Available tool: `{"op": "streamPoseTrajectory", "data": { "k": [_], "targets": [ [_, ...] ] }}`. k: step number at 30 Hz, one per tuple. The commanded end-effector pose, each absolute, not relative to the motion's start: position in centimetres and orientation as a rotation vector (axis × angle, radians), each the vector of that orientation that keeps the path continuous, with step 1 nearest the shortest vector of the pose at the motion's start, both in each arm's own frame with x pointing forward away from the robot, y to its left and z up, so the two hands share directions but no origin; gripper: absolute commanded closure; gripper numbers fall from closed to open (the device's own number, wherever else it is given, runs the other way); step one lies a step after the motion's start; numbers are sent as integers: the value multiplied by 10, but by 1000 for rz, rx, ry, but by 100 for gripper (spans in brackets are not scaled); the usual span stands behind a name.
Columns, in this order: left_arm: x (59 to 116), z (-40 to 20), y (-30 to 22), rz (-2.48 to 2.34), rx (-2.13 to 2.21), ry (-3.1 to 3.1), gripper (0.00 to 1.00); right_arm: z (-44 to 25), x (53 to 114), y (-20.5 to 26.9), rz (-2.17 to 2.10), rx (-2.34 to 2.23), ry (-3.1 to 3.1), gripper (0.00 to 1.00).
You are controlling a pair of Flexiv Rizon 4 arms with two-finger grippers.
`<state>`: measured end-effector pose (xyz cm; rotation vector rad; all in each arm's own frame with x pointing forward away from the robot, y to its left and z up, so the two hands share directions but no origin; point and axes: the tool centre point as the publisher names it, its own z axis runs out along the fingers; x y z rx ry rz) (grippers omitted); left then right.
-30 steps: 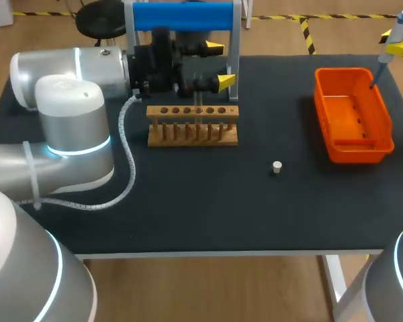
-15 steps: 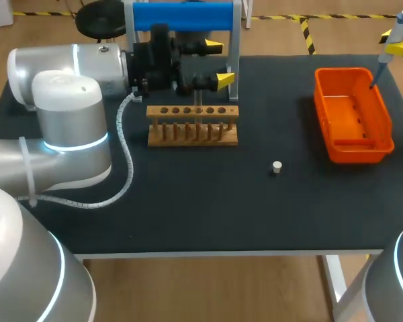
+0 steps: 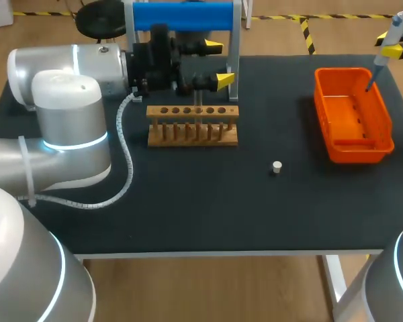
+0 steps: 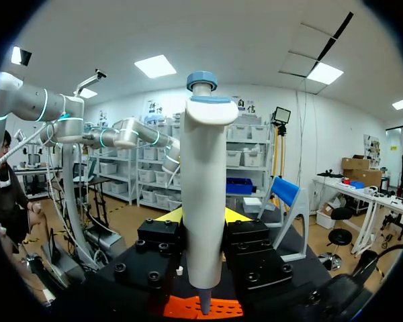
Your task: Invert the test tube, pick up the pipette, mount the tip to pipette, aspirate from beaker and dispense into the tube, eject the tip, return the pipette, and cap with the stopper.
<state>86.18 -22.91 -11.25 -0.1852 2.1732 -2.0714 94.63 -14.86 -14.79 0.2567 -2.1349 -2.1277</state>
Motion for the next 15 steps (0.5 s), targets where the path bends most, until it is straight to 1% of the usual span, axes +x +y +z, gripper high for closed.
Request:
{"op": "streamPoseTrajectory", "data": {
  "k": [1, 15],
  "targets": [
    [861, -113, -230, -2072, -187, 2169, 0, -138, 921, -117, -2116, 180, -2218, 100],
    [861, -113, -230, -2072, -187, 2169, 0, -134, 868, -34, -2110, 136, -2216, 100]
  ]
}}
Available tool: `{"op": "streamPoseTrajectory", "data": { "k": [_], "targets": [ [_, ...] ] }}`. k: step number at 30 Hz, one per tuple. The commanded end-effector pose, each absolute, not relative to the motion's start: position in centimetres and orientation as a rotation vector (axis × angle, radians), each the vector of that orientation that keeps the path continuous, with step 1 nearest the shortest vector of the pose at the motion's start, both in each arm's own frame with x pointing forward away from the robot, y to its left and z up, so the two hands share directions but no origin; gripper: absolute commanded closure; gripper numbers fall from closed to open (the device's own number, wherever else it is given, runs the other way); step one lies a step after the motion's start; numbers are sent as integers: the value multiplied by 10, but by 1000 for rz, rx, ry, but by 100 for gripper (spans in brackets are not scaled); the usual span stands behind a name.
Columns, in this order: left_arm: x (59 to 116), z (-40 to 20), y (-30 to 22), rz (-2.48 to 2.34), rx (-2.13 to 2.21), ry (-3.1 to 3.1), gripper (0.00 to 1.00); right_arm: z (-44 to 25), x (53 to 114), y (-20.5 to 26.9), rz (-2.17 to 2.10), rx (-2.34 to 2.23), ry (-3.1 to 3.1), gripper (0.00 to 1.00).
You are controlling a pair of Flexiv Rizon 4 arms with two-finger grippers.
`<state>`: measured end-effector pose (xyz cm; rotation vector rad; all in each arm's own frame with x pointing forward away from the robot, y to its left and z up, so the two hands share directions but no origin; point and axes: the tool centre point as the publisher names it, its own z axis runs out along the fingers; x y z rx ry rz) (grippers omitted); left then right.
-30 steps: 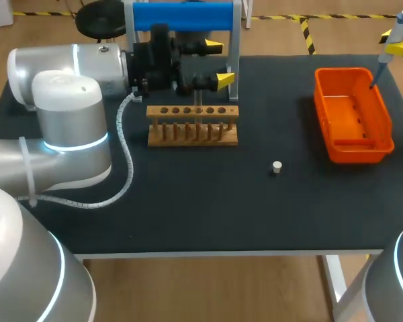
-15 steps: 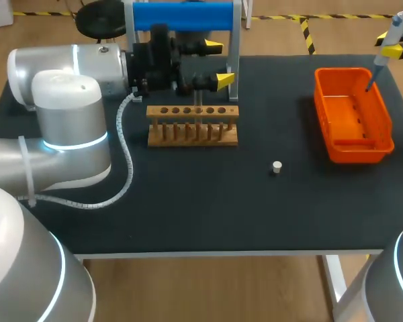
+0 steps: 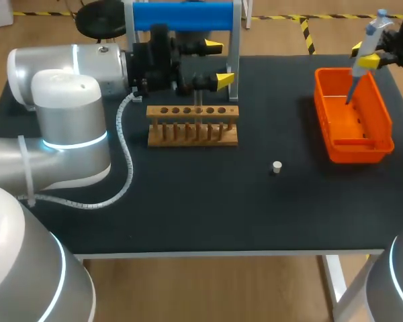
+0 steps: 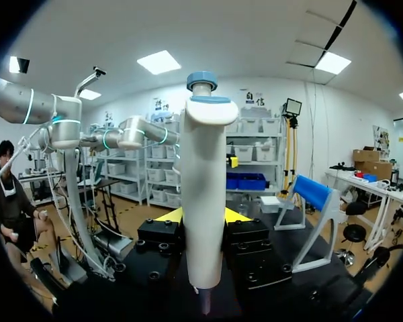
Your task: Invert the test tube, pick up the pipette, mount the tip to pipette, aspirate from beaker and dispense into the tube, eject the tip, return the pipette, and cap with the stopper.
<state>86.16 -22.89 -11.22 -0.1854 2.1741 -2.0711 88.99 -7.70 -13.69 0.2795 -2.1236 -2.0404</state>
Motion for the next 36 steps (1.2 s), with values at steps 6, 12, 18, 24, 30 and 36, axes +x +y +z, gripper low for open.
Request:
{"op": "streamPoseTrajectory", "data": {
  "k": [6, 12, 18, 24, 30, 36],
  "targets": [
    [861, -113, -230, -2072, -187, 2169, 0, -139, 856, -5, -2109, 127, -2203, 100],
    [861, -113, -230, -2072, -187, 2169, 0, -148, 852, 22, -2109, 83, -2235, 100],
    [861, -113, -230, -2072, -187, 2169, 0, -148, 853, 50, -2155, 46, -2186, 100],
    [861, -113, -230, -2072, -187, 2169, 0, -144, 854, 74, -2165, 81, -2192, 100],
    [861, -113, -230, -2072, -187, 2169, 0, -148, 851, 97, -2160, 94, -2187, 100],
    [861, -113, -230, -2072, -187, 2169, 0, -153, 845, 119, -2129, 134, -2189, 100]
  ]
}}
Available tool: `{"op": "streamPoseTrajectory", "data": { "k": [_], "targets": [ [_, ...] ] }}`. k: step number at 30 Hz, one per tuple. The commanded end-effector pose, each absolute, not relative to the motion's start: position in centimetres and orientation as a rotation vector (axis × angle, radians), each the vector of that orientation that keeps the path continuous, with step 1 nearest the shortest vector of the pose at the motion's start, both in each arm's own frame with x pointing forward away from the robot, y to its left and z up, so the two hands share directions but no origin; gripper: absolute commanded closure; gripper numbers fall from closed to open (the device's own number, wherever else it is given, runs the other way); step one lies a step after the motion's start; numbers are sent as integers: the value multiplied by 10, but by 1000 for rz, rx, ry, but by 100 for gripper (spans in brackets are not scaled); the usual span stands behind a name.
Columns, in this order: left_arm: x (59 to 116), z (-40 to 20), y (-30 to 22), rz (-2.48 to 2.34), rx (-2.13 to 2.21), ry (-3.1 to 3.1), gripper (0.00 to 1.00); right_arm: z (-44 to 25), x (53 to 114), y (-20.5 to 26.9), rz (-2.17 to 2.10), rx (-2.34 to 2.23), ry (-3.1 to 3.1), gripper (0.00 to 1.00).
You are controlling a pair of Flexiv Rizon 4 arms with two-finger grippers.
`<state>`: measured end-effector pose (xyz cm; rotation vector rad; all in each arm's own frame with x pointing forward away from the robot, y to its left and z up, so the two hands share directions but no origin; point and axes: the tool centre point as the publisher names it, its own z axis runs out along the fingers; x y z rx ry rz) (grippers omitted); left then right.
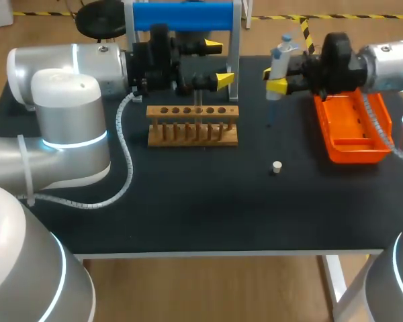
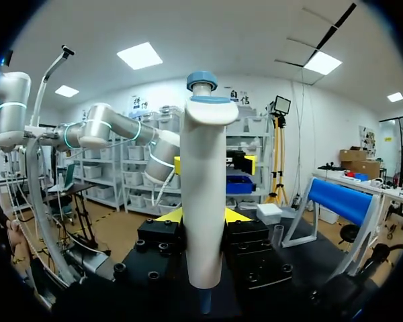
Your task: Invert the test tube, pick up the pipette, mount the tip to pipette, aspirate from beaker and dispense into the tube, eject the tip, return the pipette, and cap with the stopper.
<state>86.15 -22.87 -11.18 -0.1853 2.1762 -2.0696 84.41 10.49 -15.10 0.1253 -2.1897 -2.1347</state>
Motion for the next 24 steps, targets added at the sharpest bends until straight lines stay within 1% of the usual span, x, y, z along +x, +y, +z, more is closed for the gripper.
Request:
{"op": "streamPoseTrajectory", "data": {
  "k": [1, 24],
  "targets": [
    [861, -113, -230, -2072, -187, 2169, 0, -154, 845, 122, -2125, 140, -2186, 100],
    [861, -113, -230, -2072, -187, 2169, 0, -155, 851, 181, -2084, 206, -2181, 100]
  ]
}}
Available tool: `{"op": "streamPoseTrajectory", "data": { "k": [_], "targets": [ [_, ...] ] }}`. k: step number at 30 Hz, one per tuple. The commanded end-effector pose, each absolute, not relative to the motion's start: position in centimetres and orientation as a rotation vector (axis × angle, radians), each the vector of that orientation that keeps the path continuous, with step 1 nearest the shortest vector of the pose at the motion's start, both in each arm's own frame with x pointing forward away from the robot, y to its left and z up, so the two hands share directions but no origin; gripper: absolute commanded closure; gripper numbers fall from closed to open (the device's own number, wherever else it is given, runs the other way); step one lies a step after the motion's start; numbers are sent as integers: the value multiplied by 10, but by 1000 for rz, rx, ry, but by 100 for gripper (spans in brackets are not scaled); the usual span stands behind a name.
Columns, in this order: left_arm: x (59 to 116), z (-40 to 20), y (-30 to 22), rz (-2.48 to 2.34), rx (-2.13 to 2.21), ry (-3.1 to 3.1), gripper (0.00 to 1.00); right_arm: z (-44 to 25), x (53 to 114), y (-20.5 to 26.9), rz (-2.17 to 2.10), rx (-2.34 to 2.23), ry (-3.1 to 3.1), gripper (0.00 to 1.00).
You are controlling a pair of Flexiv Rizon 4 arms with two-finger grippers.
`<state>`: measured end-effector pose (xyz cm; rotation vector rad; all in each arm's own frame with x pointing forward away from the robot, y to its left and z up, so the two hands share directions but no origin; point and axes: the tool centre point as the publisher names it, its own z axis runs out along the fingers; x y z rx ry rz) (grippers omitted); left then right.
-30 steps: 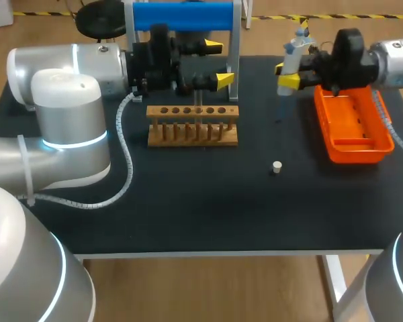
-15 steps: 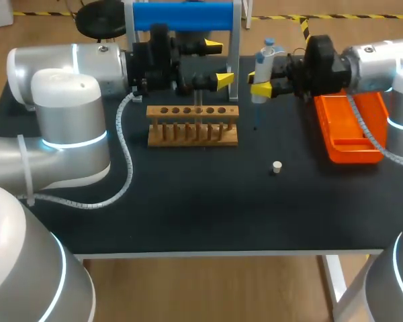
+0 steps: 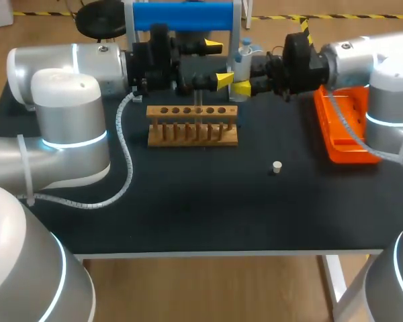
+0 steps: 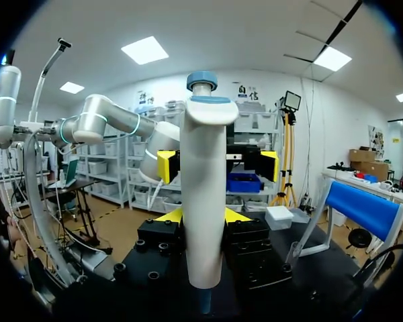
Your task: Invert the test tube, pick up the pipette, mount the tip to pipette, aspirate from beaker and dispense into the tube, eject the tip, return the pipette, and cap with the stopper.
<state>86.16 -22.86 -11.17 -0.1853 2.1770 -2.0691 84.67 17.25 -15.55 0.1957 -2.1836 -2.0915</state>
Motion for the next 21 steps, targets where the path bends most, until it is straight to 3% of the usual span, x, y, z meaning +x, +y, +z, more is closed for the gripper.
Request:
{"op": "streamPoseTrajectory", "data": {
  "k": [1, 21],
  "targets": [
    [861, -113, -230, -2072, -187, 2169, 0, -155, 851, 182, -2084, 208, -2180, 100],
    [861, -113, -230, -2072, -187, 2169, 0, -151, 848, 205, -2086, 211, -2169, 100]
  ]
}}
